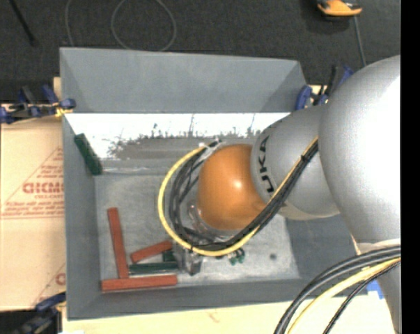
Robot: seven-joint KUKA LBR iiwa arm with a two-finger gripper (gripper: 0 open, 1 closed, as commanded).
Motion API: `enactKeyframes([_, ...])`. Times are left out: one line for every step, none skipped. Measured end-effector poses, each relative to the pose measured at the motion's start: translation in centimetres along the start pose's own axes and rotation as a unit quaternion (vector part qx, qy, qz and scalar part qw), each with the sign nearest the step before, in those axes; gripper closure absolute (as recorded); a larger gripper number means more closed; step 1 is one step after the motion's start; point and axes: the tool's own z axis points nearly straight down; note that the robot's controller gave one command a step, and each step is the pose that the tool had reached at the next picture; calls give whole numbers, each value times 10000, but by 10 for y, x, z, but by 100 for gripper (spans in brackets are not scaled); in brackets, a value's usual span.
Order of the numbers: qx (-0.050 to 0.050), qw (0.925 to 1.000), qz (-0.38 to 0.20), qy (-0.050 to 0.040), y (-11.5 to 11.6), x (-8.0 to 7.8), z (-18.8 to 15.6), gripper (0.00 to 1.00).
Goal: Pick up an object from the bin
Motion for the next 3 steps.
enactKeyframes([0, 10000, 96, -2, 45, -62, 5, 100])
enactKeyframes([-8, 9995, 309, -21, 71, -120, 5, 100])
enactKeyframes([2, 9869, 1614, -25, 28, -147, -68, 100])
